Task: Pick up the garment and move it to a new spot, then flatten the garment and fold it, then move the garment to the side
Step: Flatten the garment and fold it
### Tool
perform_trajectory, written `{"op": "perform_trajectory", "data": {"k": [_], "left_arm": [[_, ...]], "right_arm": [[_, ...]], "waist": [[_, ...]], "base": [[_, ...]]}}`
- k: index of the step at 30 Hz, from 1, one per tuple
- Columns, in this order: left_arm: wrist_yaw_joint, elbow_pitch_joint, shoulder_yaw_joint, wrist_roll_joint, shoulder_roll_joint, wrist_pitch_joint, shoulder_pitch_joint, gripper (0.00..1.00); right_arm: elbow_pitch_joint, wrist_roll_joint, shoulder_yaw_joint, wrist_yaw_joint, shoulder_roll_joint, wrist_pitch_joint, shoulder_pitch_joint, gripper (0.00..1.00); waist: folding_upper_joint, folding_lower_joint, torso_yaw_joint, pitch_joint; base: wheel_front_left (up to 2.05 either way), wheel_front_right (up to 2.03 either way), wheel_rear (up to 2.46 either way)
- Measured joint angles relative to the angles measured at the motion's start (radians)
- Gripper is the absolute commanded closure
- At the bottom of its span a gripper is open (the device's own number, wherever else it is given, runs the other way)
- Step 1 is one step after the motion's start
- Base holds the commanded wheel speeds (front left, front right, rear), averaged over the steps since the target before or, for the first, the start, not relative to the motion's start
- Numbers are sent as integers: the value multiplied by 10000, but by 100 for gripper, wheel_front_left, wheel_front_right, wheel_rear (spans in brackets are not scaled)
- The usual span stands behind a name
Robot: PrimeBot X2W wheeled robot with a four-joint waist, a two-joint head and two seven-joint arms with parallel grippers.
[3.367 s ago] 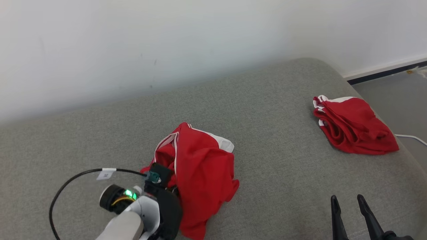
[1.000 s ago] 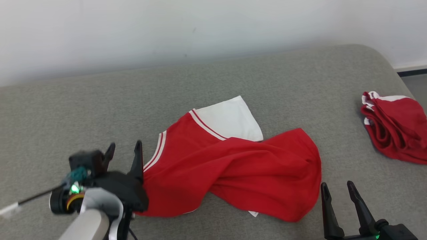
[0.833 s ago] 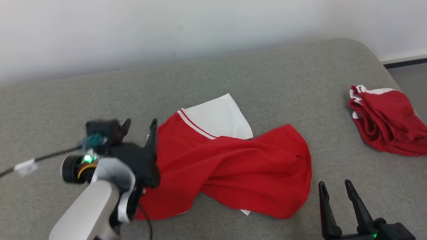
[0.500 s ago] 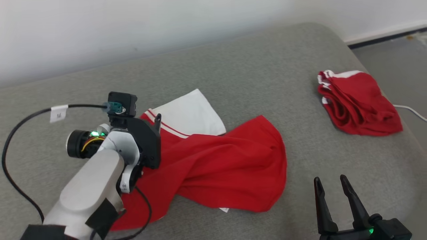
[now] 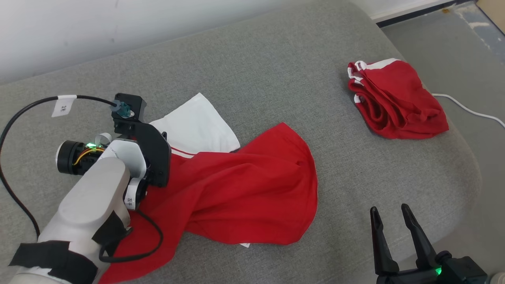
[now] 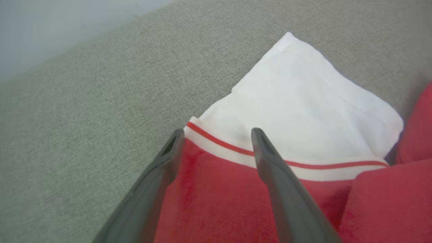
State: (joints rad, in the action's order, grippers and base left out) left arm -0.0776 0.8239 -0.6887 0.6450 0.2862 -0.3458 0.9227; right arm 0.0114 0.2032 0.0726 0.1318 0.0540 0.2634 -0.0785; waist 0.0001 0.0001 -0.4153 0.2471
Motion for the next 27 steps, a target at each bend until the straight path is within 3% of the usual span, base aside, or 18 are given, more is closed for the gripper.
{"op": "perform_trajectory", "data": {"k": [2, 3, 4, 5, 12, 26, 27], "left_arm": [[0, 190, -79, -29, -40, -6, 98, 0], [6, 257, -105, -31, -69, -6, 118, 25], [38, 336, -127, -35, -102, -6, 142, 75], [40, 395, -155, -67, -128, -6, 181, 100], [-297, 779, -228, -253, -274, 150, 522, 100], [-104, 1313, -307, -186, -545, 569, 719, 100], [-100, 1344, -307, -182, -577, 575, 719, 0]], "right_arm": [[-2, 10, 35, 0, -4, 0, 24, 0], [-4, 27, 48, 0, -6, 0, 25, 0], [-8, 38, 50, 0, -6, 0, 26, 0], [-12, 48, 48, 0, -8, 0, 26, 0], [-29, 63, 40, 0, -12, 0, 51, 0], [31, 63, 67, 0, -13, 0, 87, 0], [36, 63, 67, 0, -13, 0, 88, 0]], "waist": [[1, 0, -18, 53], [1, 0, -16, 70], [1, 0, -7, 80], [0, 0, 6, 87], [0, 0, 174, 102], [0, -1, 228, -32], [0, -1, 234, -54]], "base": [[0, 0, 0], [0, 0, 0], [0, 0, 0], [0, 0, 0], [0, 0, 0], [0, 0, 0], [0, 0, 0]]}}
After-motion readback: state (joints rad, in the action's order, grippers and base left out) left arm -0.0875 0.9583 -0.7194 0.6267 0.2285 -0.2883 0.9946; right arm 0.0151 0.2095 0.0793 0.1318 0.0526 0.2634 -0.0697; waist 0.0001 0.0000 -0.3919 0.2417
